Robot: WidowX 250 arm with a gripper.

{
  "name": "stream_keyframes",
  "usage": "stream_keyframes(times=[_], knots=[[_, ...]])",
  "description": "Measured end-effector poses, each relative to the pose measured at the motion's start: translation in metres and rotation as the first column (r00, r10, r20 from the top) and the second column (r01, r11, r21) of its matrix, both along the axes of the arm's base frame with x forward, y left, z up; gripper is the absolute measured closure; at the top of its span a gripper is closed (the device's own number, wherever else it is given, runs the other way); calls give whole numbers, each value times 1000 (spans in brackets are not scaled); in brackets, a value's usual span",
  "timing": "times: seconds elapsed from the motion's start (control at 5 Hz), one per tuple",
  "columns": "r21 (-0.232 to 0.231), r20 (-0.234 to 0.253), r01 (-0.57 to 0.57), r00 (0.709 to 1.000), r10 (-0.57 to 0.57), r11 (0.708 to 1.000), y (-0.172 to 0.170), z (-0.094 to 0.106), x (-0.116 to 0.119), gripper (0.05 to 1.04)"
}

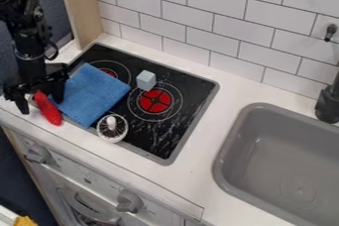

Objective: Moves the red spoon to the right burner

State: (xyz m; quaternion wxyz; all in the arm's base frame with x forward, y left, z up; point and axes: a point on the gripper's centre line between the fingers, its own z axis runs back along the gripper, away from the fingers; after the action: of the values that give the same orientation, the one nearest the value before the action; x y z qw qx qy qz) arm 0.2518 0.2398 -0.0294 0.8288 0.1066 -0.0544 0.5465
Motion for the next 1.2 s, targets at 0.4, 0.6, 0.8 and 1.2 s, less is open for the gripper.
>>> stream_keyframes(times=[0.4,0.6,0.8,1.2], knots=[[17,19,-7,1000,7,1000,1,-2,5,684],[28,13,-13,1000,13,1000,2,-1,5,757],[29,12,-19,1000,19,999,3,-1,4,757],[-6,37,-41,998,41,999,-7,3,3,758]])
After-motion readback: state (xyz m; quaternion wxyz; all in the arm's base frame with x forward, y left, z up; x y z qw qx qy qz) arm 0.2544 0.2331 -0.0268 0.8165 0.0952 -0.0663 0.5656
